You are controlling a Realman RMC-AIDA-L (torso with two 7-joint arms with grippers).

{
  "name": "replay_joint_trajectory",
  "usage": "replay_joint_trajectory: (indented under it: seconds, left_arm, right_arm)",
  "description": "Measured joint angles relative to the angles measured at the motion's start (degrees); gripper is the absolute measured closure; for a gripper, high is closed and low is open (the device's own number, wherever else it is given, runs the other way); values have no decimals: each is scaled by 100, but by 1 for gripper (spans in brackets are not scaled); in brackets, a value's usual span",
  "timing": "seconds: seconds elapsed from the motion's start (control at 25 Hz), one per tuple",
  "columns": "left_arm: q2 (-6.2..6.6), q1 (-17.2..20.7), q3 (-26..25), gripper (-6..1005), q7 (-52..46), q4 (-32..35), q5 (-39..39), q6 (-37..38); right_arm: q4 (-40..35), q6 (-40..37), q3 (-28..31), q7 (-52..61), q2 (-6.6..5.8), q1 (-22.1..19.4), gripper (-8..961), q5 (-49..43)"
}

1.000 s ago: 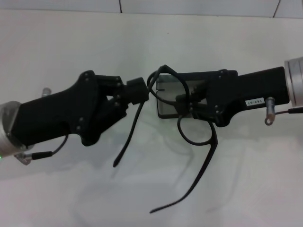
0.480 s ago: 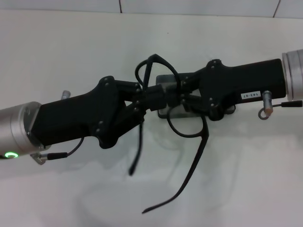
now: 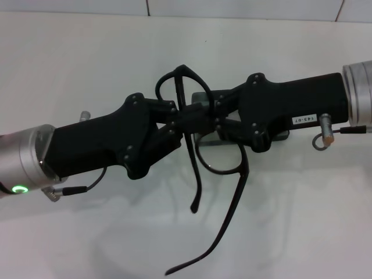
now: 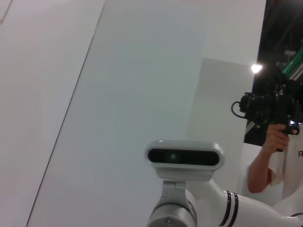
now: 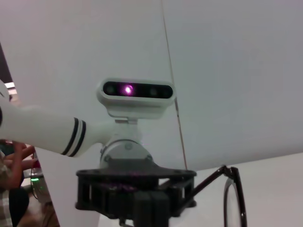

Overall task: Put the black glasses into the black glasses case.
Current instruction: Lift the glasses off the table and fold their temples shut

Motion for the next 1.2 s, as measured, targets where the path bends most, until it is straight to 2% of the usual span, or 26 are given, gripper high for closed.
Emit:
replay_joint_trajectory:
  seconds: [0.76, 1.2]
  left_arm:
    - [2, -49, 3, 947, 218, -241, 71, -67]
    - [1, -45, 9, 946, 197, -236, 11, 249]
  right_arm:
    - [59, -224, -50, -129, -11, -84, 902, 421]
    - [425, -166, 151, -340, -11, -139, 925, 477]
